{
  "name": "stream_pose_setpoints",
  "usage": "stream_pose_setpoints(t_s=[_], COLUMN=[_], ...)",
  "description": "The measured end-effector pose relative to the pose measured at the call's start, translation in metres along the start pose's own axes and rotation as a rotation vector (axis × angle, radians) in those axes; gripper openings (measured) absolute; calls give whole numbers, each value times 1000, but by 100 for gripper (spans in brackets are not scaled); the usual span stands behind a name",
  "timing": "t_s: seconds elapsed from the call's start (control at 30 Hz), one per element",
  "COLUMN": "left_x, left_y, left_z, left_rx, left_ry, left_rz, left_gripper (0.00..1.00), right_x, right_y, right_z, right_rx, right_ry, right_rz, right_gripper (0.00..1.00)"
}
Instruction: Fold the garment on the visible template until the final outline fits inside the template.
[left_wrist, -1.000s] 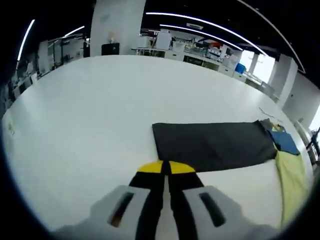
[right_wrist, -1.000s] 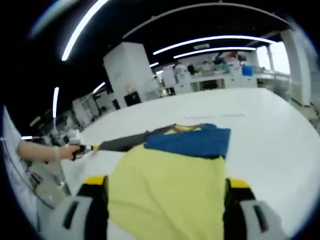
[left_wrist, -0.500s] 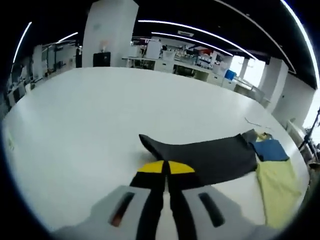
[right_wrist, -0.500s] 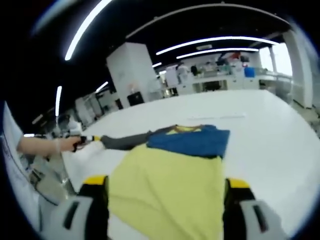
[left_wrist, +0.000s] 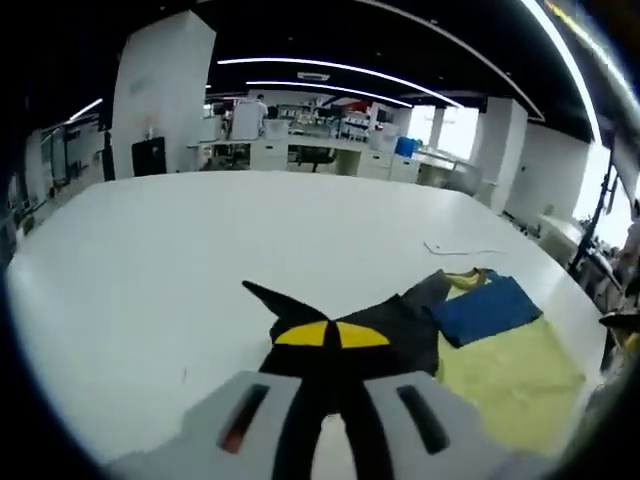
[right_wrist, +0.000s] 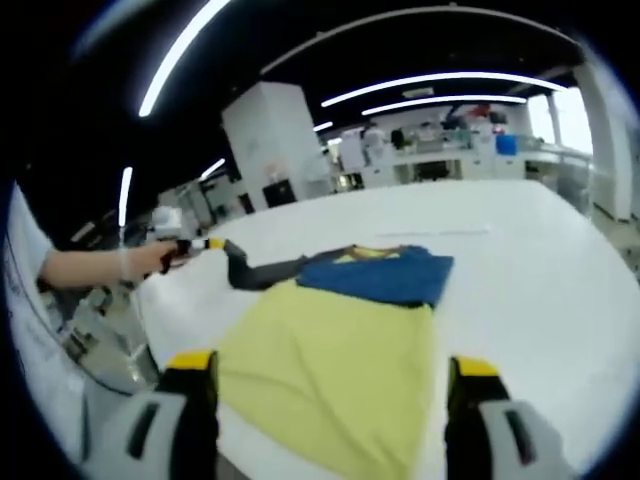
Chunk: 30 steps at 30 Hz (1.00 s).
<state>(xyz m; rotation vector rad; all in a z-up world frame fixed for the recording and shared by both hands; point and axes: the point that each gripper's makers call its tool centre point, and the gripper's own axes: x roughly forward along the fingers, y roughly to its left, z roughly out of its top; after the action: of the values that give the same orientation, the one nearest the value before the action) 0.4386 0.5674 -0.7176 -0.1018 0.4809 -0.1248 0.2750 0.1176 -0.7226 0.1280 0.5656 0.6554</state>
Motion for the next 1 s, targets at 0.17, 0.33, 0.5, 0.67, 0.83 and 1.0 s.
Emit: stream_pose_setpoints(t_s=[0.17,0.33,0.5,0.67,0.83,1.0], left_x=[11,27,49,65,82,97], left_y=[-57,-93,-125,-163,-194,-219], left_z=[10,17,21,21,21,11], left_rx=[14,63,82,107,105,90], left_ry=[-12,-2,13,26,32,35], left_rz=[-51,-90,-125,-166,-194,-219], left_gripper=[0,0,0,0,0,0], right_x=[-9,-10,-5,0,6,12], right_y=[-11,-28,-37,-46,-57,-69], right_z=[1,-4,-9,-15,-16,-18], right_rx=[1,14,36,39,54,40], right_ry=[-7,3,11,36,45,57], right_rz=[11,18,41,68,91,111], right_gripper=[95,94,94,94,93,93])
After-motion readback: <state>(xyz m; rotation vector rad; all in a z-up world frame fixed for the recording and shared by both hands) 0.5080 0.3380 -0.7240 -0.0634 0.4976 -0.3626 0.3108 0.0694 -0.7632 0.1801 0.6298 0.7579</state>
